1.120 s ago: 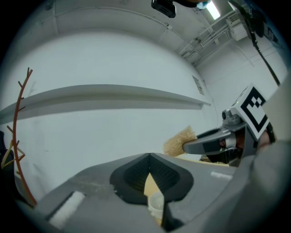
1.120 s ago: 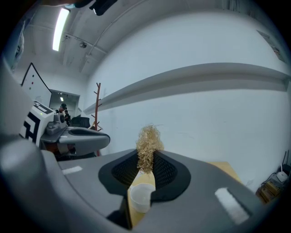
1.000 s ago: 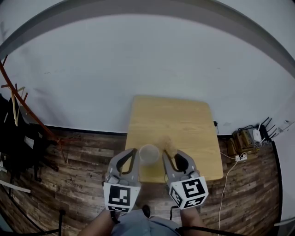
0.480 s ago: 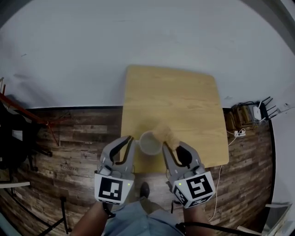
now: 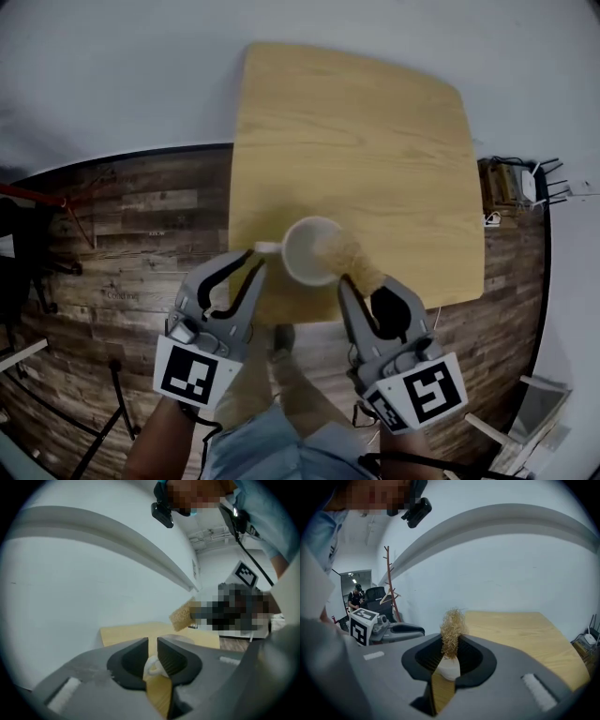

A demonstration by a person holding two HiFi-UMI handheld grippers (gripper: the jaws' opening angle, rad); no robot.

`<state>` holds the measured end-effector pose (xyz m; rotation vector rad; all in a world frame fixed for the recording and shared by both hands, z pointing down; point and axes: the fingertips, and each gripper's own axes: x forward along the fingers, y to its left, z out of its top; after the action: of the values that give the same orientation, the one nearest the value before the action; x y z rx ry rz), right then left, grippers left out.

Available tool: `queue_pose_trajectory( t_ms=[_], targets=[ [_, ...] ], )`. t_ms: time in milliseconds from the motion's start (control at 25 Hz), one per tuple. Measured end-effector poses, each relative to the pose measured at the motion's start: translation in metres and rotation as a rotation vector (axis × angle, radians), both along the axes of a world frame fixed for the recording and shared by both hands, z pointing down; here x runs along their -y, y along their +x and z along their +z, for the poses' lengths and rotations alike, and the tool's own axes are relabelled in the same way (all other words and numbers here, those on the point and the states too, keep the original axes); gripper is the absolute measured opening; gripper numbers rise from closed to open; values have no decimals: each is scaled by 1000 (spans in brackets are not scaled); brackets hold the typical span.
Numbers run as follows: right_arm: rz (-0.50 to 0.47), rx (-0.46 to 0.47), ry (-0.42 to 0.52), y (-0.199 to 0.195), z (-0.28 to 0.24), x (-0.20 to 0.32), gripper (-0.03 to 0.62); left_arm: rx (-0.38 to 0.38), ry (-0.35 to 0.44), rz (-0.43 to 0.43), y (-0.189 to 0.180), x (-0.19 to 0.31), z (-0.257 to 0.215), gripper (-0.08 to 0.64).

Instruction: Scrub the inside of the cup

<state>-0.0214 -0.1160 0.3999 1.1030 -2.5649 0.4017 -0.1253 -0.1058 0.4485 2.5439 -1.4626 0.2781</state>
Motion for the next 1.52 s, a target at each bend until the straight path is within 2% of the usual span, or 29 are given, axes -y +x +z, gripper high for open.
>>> queue_pose_trajectory(
  t_ms=[120, 280, 400, 560, 840, 960, 1040, 1200, 1400, 1520],
  targets=[
    [-14, 20, -19, -5, 6, -3, 75, 37, 41, 106, 3, -1, 17, 120],
    [-53, -41, -69, -9, 22, -5, 75, 61, 77, 220, 3, 4, 32, 170],
    [-91, -82, -111, -15, 40, -6, 75, 76, 85, 304, 3, 10, 46, 170],
    [-90, -93, -160, -17, 50, -8, 75, 66, 75, 380, 6, 18, 54, 170],
    [-83, -105, -211, -13, 60, -6, 75, 152, 55, 611, 27, 18, 67, 169],
    [-85, -105, -226, -13, 62, -4, 75, 189, 14, 644, 28, 16, 77, 162],
    [-85, -107, -232, -13, 64, -4, 75, 210, 8, 663, 29, 16, 80, 118],
    [-79, -112, -245, -13, 68, -3, 75, 233, -18, 719, 31, 14, 81, 103],
    [-66, -125, -265, -10, 72, -4, 75, 262, -104, 767, 32, 10, 79, 94],
    [-53, -138, -268, -5, 68, -4, 75, 312, -116, 814, 36, 11, 71, 94]
  ],
)
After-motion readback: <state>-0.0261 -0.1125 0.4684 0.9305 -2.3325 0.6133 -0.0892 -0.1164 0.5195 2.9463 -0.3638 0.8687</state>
